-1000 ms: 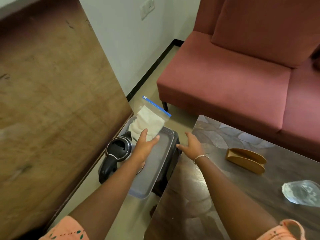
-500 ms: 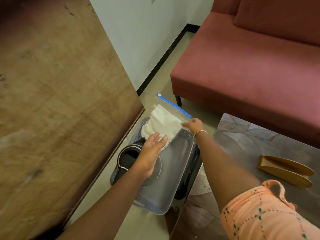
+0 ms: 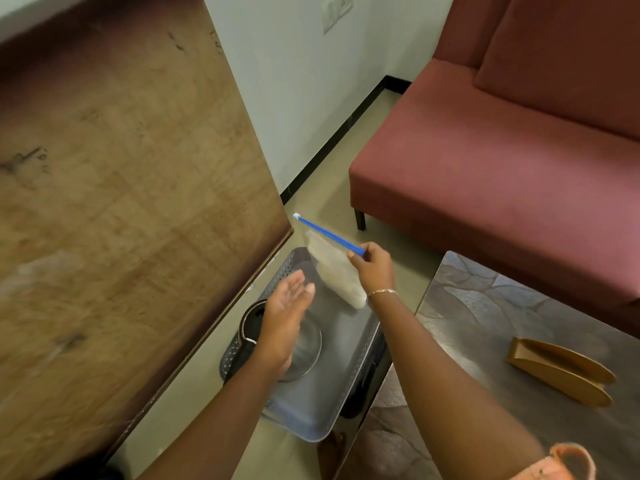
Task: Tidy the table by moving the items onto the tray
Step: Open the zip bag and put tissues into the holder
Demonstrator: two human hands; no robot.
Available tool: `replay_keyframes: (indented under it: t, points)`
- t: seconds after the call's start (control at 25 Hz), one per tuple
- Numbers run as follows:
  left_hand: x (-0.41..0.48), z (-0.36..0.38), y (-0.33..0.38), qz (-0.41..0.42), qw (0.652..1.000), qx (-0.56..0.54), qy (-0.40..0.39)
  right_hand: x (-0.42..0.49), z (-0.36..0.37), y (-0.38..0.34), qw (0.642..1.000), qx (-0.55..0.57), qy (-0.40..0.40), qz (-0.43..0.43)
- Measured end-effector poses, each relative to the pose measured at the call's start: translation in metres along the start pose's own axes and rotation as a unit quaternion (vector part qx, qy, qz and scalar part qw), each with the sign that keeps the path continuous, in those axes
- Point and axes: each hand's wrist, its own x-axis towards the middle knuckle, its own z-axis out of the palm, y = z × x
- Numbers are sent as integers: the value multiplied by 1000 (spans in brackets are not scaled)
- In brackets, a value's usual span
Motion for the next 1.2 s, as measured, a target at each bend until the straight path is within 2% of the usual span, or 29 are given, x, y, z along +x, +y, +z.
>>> replay_keyframes:
  t: [0.16,0.32,0.44,0.6,0.8,1.08,1.2]
  points:
    - [-14,7,19,101,992,8,70,-63,-38,-27,994,0,-7,-113]
    - [-40,27,31,148,984,37,90,-119,-105,-46,984,86,26,-155]
    - [-71,52,34,158,986,1,55,-159,-161,-54,976,155,18,-154]
    - [-113,90,36,183,982,-46,-10,-204,-223,-54,968,188,10,-165]
    - [-155,135,30,183,981,-59,-19,-242,-284,-35,964,212,43,-154]
    - [-194,181,30,212,973,-12,-91,-274,-339,-10,948,276,44,-154]
    - [-210,193,32,224,970,-3,-97,-282,-359,-3,949,260,91,-154]
